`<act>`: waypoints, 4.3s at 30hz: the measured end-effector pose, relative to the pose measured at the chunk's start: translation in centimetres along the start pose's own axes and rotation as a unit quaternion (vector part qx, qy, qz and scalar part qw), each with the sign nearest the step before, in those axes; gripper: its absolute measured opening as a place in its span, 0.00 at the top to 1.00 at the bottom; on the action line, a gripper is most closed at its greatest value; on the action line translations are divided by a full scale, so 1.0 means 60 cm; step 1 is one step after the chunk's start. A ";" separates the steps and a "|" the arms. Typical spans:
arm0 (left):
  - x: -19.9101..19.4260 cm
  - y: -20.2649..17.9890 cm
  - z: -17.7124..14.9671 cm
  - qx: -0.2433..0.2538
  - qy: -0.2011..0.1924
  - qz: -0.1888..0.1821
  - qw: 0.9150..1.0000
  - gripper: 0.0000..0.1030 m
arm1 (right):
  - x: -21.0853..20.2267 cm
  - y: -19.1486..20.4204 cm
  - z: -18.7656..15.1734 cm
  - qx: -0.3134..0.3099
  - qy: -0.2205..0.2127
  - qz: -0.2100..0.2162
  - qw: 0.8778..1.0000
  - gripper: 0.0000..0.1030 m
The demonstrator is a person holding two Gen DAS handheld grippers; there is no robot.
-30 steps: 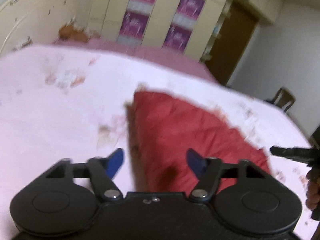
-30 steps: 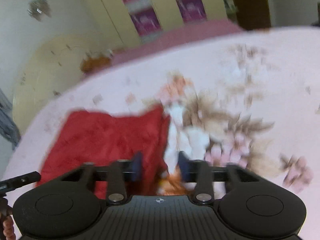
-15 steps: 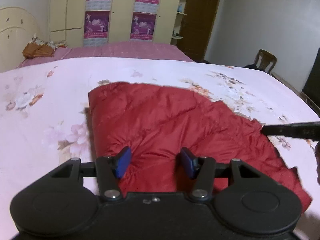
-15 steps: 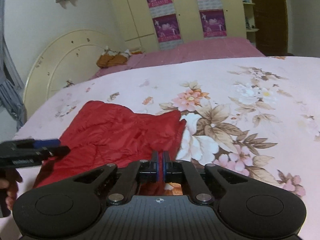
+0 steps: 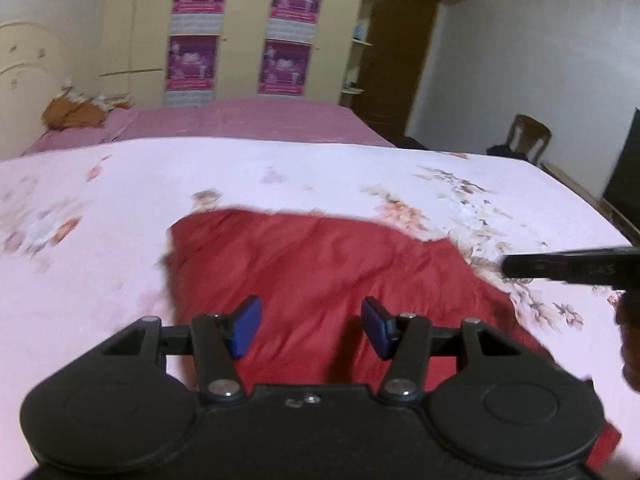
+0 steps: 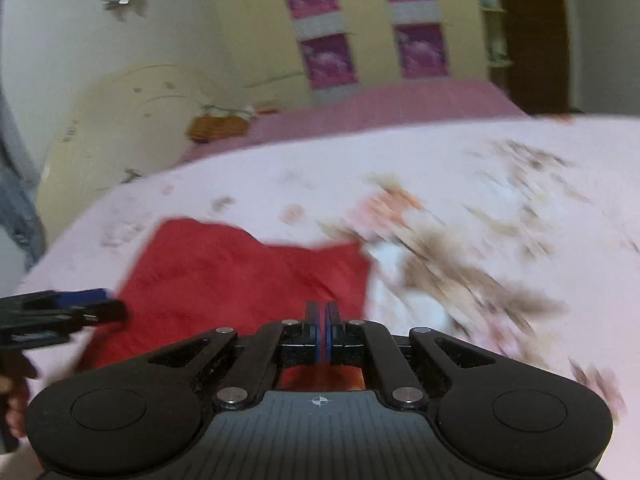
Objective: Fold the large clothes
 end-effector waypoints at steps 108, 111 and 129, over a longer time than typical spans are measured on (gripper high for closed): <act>-0.475 -0.474 -0.267 -0.010 -0.103 0.149 0.983 0.00 | -0.581 0.063 -0.315 -0.059 -0.079 -0.096 0.991 0.00; -0.476 -0.474 -0.267 -0.011 -0.103 0.150 0.983 0.00 | -0.583 0.061 -0.314 -0.061 -0.079 -0.094 0.991 0.00; -0.473 -0.477 -0.266 -0.010 -0.104 0.150 0.983 0.00 | -0.585 0.055 -0.311 -0.063 -0.080 -0.094 0.990 0.00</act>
Point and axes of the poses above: each gripper's, at about its wrist camera, not at the fingertips, and x roughly the way its jaws point, y to its left, z to its top, the point moved 2 cm from there along x, roughly the way its jaws point, and after that the axes turned 8 degrees about -z, right-handed, at the moved point
